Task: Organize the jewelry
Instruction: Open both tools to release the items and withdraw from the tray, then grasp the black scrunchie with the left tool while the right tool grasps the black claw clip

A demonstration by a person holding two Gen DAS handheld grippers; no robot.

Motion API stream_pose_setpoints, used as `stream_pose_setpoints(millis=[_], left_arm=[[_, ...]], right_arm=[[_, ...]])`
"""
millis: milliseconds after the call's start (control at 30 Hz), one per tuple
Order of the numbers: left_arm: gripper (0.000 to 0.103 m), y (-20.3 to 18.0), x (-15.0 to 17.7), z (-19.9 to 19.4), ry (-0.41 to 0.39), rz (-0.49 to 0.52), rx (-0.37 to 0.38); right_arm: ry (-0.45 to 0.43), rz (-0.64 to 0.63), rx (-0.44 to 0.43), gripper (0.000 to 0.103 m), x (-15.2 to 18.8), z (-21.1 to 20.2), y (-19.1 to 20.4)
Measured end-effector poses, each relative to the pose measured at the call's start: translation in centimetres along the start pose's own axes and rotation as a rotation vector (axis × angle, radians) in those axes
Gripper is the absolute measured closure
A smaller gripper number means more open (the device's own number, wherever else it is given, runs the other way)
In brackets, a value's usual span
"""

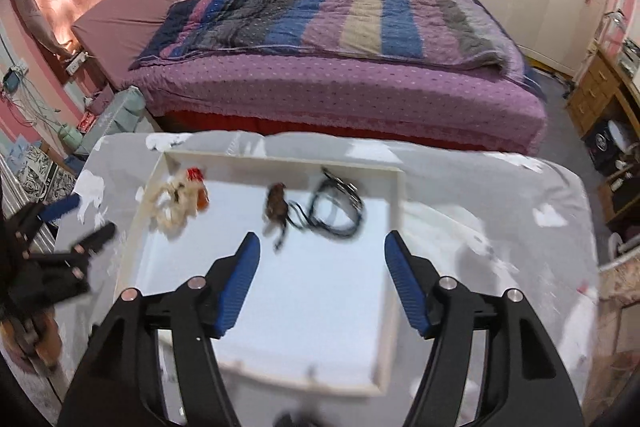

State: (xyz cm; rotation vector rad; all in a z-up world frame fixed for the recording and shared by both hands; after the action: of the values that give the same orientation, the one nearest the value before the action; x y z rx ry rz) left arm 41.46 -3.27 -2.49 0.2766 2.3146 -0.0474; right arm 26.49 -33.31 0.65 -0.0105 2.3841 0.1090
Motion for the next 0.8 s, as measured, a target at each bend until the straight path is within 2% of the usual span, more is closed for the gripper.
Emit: stream_pose_setpoints(millis=[33,167,333,600,800], left_arm=[[0.003,0.5,0.2,-1.0,-0.008,-0.008,-0.019],[0.003,1.6,1.3,-3.2,-0.011,-0.018,-0.051],[0.003,2.8,2.9,-5.5,0.003,-0.037,-0.075],[0.003,3.4,6.7,-8.6,0.004,-0.015,-0.103],[0.003,3.8,9.5,-9.4,0.018,-0.007,-0.09]], right_arm=[[0.0,0.003,0.006,0.036,0.3,-1.0,-0.4],[-0.018,0.026,0.034,0.026,1.5,-4.7,-1.9],[-0.017,0.051,0.037,0.026,3.7,-7.6,-2.1],[0.042,0.002,0.031,0.026,8.4,-8.5,-0.3],[0.091,-0.005,0.028,0.026,11.4,-8.0,-0.1]])
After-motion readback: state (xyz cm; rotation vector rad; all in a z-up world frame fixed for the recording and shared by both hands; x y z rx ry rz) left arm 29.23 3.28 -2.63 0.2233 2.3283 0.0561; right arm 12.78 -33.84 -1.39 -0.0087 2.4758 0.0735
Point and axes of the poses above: each gripper's, at about its wrist camera, not at the fingertips, and z roughly the way its jaws point, y to its left, x to its underside, the point moved 8 cm from there along z, roughly the way its jaws point, and after that the axes turned 12 degrees about -y, right-handed, at the moved point
